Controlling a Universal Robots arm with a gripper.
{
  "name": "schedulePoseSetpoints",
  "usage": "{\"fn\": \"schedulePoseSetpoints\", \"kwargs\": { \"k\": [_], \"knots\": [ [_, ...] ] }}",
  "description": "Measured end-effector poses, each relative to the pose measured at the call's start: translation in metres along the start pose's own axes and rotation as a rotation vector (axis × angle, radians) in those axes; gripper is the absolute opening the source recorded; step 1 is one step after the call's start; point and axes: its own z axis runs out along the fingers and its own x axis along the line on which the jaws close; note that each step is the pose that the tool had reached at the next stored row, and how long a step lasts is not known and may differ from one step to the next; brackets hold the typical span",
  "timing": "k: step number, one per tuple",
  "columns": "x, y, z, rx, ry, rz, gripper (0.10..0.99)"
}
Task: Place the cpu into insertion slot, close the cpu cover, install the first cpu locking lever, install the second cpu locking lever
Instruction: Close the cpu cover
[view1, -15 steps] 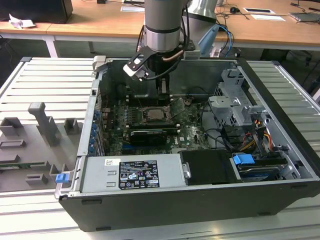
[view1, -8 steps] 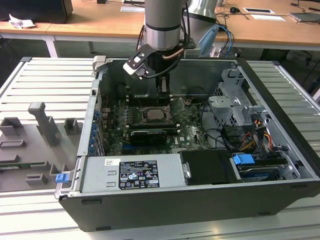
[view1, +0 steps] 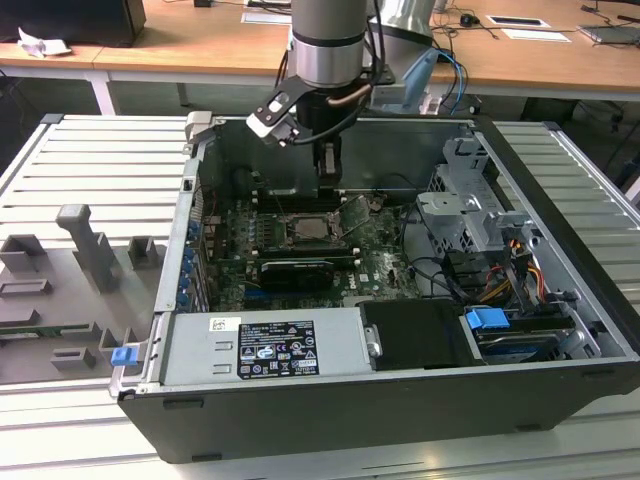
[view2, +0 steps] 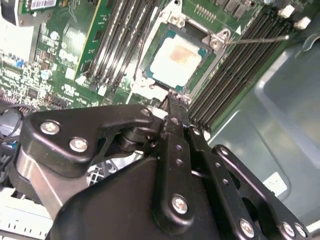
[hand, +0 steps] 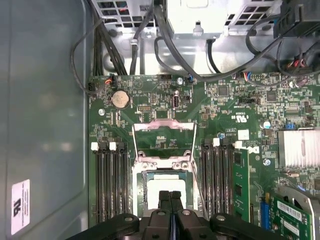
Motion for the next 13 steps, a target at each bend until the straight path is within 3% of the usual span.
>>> {"fn": "schedulePoseSetpoints", "kwargs": {
  "k": [13],
  "knots": [
    [0.0039,0.0479,0.0033,0.005,0.0003,-0.008,0.106]
  ]
}}
